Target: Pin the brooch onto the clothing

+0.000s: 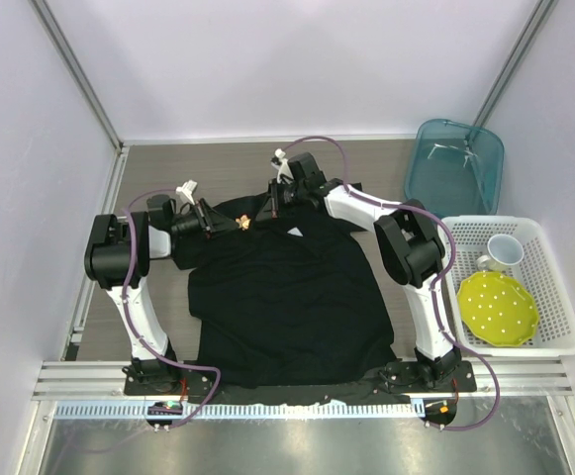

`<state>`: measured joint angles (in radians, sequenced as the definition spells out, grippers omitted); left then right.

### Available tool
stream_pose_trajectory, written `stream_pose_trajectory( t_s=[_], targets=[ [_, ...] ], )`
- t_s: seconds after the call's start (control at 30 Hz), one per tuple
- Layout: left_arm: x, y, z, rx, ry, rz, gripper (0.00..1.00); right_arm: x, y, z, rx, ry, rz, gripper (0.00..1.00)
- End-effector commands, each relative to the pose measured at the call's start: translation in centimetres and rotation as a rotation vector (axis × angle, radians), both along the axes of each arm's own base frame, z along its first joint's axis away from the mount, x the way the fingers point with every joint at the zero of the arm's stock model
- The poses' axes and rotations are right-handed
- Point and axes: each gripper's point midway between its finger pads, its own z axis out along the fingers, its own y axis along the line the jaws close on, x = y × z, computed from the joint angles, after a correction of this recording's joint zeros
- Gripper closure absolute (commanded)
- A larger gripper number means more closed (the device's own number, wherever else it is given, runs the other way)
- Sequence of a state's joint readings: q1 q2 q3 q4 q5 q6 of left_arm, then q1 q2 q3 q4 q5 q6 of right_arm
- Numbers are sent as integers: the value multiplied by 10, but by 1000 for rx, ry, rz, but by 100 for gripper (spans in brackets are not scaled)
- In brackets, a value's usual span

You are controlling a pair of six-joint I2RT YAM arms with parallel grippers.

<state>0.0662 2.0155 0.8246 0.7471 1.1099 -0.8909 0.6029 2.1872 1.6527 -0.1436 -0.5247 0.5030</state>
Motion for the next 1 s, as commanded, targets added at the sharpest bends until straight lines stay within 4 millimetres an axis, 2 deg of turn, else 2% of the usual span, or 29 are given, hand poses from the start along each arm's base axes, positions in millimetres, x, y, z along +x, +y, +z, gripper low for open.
stream_pose_trajectory(
  t_s=[0.0, 0.23, 0.47, 0.7, 0.9, 0.97],
  targets=[
    [1, -2, 17, -30, -89, -22, 80, 11, 5, 22, 28, -63, -16, 99],
    [3, -2, 19, -25, -101, -13, 84, 11, 5, 21, 21, -65, -17, 99],
    [5, -5, 15, -14, -87, 6, 79, 11, 5, 22, 17, -69, -14, 99],
    [4, -6, 8, 30, -60, 6, 94, 8, 15, 34, 19, -111, 12, 99],
    [2, -7, 4, 83, -57, 0, 99, 11, 23, 44, -46, -187, 2, 99],
    [1, -6, 3, 91, -59, 1, 99, 6, 27, 44, -71, -198, 6, 94]
  ],
)
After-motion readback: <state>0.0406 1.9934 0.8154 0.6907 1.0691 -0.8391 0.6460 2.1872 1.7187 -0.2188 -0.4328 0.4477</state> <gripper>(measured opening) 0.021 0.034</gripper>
